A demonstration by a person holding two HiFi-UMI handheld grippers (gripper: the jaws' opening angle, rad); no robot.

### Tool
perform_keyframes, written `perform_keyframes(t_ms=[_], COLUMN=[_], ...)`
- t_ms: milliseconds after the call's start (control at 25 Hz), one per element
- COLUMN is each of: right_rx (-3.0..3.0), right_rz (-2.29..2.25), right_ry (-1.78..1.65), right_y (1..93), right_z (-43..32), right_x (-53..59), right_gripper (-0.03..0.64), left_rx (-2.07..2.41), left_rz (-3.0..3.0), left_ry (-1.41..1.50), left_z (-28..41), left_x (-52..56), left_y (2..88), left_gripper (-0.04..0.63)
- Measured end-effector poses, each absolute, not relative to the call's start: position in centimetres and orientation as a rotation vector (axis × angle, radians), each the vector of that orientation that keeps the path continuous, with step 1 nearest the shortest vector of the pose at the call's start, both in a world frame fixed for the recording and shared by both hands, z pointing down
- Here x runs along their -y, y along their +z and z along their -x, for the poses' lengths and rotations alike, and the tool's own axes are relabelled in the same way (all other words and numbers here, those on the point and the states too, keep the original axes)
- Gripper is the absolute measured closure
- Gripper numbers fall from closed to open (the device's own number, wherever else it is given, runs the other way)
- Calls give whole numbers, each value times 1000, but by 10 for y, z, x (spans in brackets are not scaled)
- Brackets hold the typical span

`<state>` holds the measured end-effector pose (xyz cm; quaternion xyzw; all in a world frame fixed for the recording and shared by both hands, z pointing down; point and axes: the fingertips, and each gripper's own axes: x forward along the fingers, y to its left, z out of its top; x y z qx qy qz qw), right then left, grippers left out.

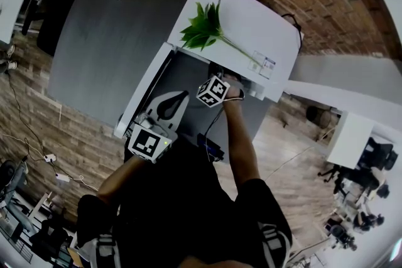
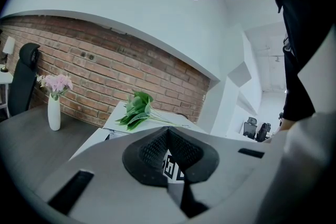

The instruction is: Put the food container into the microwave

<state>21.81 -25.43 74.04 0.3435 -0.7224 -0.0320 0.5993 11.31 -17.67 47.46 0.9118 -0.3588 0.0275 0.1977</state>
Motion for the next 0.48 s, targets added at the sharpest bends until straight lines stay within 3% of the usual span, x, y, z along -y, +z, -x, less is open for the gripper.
perform_keyframes(t_ms=[240,360,480], right_rx=[1668,1670,1677], right_rz=[-828,-856,-882], right_ry=[-90,-93,-100], right_y=[735,730,725], right_z=[-220,-220,-220], right_x=[260,261,263], right_gripper=[578,501,499], left_rx=[999,1000,1001], left_rz=[-2548,-2543,-2548], left_ry=[76,75,74], left_z=[-113,-112,-111], left_x=[177,177,177], left_y=[476,475,474], left_gripper=[560,560,560])
